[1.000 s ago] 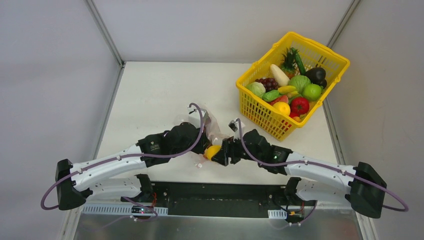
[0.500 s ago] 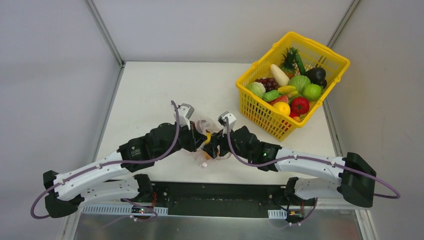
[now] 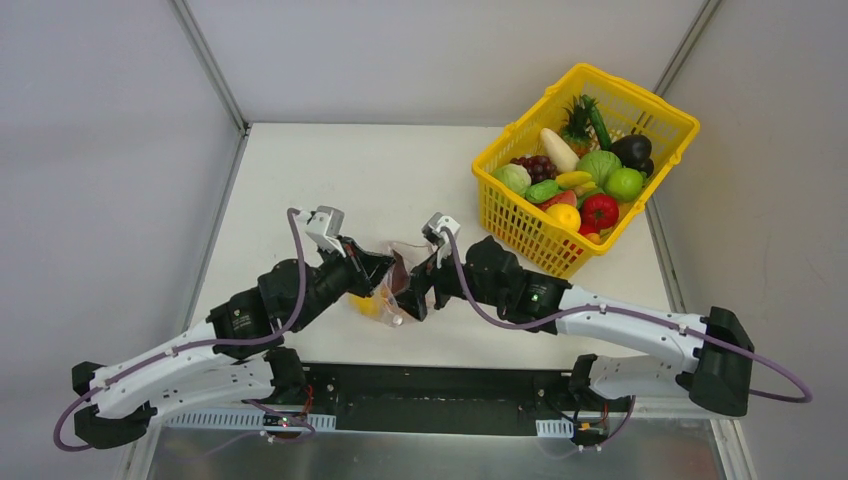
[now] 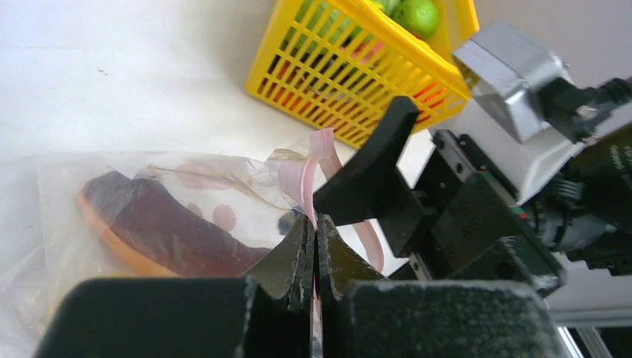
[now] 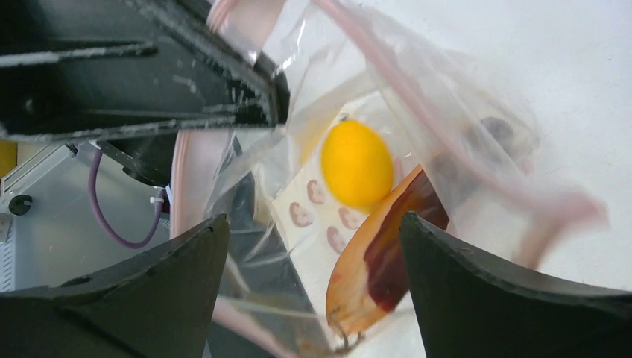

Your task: Place the food in the zip-top bag and seal the zipper

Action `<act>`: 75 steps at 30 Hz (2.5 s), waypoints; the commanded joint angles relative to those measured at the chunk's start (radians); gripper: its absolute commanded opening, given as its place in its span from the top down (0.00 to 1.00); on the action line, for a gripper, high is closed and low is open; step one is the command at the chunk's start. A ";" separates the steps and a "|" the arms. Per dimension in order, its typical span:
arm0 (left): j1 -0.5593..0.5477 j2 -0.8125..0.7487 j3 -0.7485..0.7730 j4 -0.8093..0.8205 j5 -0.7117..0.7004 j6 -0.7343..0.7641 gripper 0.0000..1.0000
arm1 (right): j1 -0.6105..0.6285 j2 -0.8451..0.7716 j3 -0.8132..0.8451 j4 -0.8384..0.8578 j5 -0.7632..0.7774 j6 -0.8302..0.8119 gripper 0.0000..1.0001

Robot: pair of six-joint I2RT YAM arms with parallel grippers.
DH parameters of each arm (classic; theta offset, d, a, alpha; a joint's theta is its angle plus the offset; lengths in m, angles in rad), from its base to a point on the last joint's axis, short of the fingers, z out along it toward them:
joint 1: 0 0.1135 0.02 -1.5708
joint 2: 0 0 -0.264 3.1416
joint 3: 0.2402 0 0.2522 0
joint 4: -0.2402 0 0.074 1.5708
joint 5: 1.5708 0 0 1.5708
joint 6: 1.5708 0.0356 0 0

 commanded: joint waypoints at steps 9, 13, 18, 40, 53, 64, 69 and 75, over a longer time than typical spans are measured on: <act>0.023 -0.064 0.001 -0.106 -0.247 -0.030 1.00 | -0.002 -0.302 0.023 -0.052 0.007 0.071 0.14; 0.025 -0.029 0.025 -0.116 -0.232 -0.013 1.00 | -0.004 -0.339 -0.029 -0.089 0.262 0.131 0.14; 0.025 -0.001 0.031 -0.099 -0.205 -0.008 1.00 | -0.012 -0.250 -0.045 -0.138 0.342 0.292 0.15; 0.025 -0.066 0.229 -0.601 -0.570 0.136 1.00 | -0.101 0.086 0.279 -0.072 -0.063 0.199 1.00; 0.023 -0.062 0.378 -0.592 -0.328 0.213 1.00 | -0.187 0.309 0.394 -0.003 -0.203 0.248 1.00; 0.025 0.169 0.257 -0.431 -0.248 0.187 1.00 | -0.291 0.268 0.191 -0.070 -0.235 0.281 0.83; 0.025 0.171 0.215 -0.345 -0.212 0.172 1.00 | -0.298 0.160 0.223 -0.153 -0.174 0.219 0.55; 0.025 0.142 0.194 -0.315 -0.205 0.176 1.00 | -0.309 0.036 0.364 -0.314 0.034 0.070 0.32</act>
